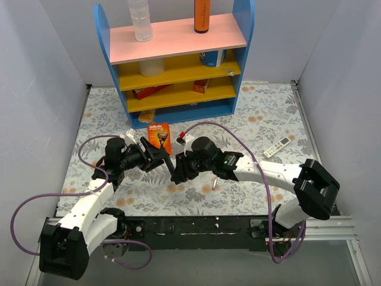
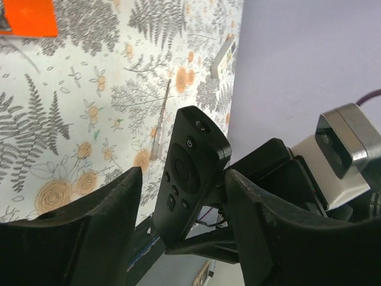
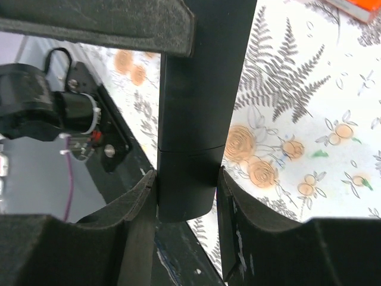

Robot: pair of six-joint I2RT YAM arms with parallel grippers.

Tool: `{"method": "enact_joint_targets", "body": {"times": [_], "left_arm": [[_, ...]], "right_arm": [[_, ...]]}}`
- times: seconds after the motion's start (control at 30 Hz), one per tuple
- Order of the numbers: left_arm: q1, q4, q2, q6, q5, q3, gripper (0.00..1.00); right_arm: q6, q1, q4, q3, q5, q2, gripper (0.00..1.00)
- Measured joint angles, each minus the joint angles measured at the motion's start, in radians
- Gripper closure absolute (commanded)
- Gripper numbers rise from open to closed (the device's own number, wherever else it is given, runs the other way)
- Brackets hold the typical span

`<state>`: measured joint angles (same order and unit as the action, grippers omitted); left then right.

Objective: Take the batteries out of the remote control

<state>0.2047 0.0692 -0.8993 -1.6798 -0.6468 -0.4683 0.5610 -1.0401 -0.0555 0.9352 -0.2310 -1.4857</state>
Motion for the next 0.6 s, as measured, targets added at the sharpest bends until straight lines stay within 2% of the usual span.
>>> {"method": "enact_joint_targets", "body": {"times": [0.17, 0.37, 0.6], "left_arm": [[0.000, 0.038, -0.038, 0.009, 0.009, 0.000, 0.56], [0.000, 0.058, -0.063, 0.020, 0.016, -0.001, 0.51], [0.000, 0.062, -0.115, 0.021, 0.019, -0.006, 0.52]], "right_arm": [[-0.045, -0.022, 0.094, 0.029, 0.062, -0.029, 0.82], [-0.075, -0.032, 0.137, 0.049, 0.105, -0.041, 0.82], [-0.090, -0.042, 0.163, 0.054, 0.130, -0.056, 0.82]]}}
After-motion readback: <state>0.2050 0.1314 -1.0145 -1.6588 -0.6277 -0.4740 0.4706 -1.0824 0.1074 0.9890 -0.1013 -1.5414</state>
